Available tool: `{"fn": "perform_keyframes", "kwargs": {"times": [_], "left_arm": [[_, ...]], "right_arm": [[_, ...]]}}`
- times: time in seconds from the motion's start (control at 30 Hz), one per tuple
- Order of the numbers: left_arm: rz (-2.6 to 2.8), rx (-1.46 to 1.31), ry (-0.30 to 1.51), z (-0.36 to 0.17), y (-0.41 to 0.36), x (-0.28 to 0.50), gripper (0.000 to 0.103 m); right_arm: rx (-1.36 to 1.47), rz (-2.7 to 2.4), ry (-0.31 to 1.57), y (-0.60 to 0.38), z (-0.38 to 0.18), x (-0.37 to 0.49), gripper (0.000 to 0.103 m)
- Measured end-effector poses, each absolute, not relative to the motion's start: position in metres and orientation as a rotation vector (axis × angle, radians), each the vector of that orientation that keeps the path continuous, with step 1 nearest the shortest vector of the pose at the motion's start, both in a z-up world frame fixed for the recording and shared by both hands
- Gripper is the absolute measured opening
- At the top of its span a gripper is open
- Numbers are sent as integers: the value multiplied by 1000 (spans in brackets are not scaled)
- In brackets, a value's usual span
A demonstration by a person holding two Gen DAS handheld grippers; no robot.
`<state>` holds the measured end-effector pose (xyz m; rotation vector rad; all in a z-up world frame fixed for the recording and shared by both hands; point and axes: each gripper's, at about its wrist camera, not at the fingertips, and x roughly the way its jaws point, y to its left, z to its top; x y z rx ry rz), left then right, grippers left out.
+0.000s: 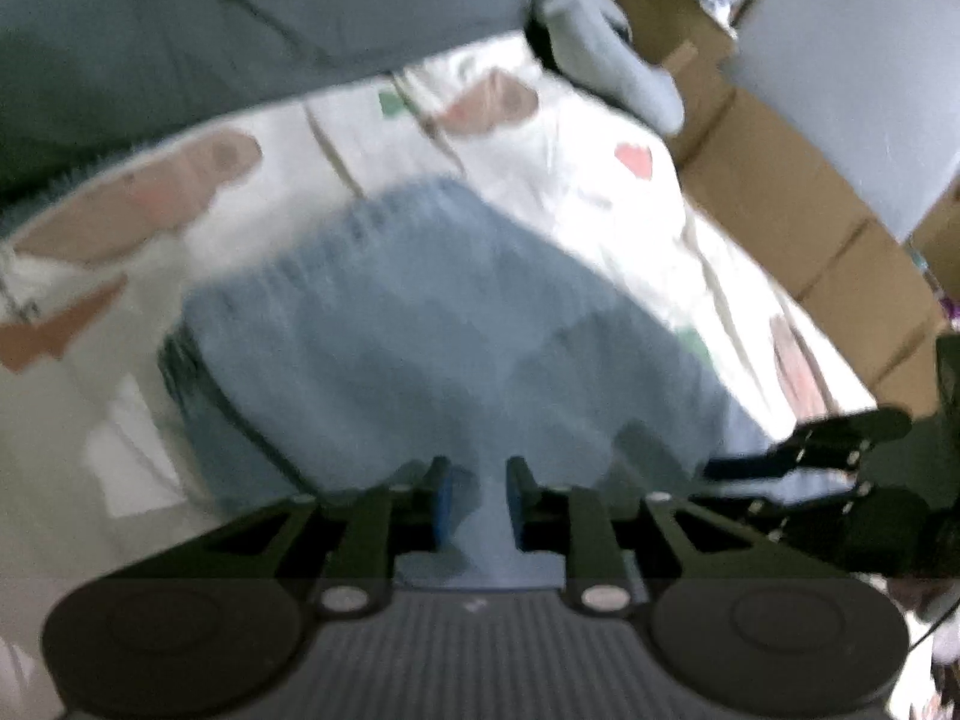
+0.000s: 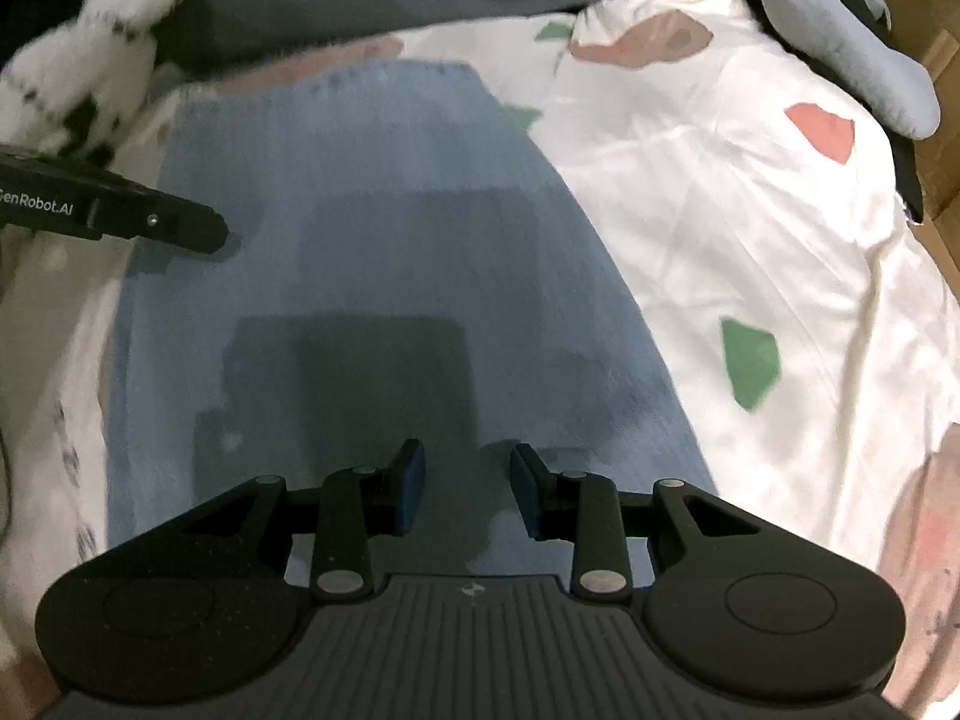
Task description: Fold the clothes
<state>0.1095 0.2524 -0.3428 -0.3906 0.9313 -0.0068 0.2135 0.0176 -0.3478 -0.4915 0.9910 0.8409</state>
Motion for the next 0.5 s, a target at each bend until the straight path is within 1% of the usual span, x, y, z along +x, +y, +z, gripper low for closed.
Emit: {"fn": "perform_keyframes", "kwargs": {"times": [0.17, 0.23, 0.3, 0.5], "left_arm": [[10, -352, 965, -347, 249, 105, 17], [10, -327, 971, -342, 244, 107, 19], [-3, -304, 960, -336, 237, 108, 26], [-90, -296, 944, -327, 209, 117, 26]], "right_arm": [[-561, 834, 1016, -8, -350, 207, 38], [-584, 831, 1024, -19, -350, 204, 39], [-597, 822, 1031, -31, -350, 202, 39], [-601, 781, 1035, -63, -348, 194, 39]]}}
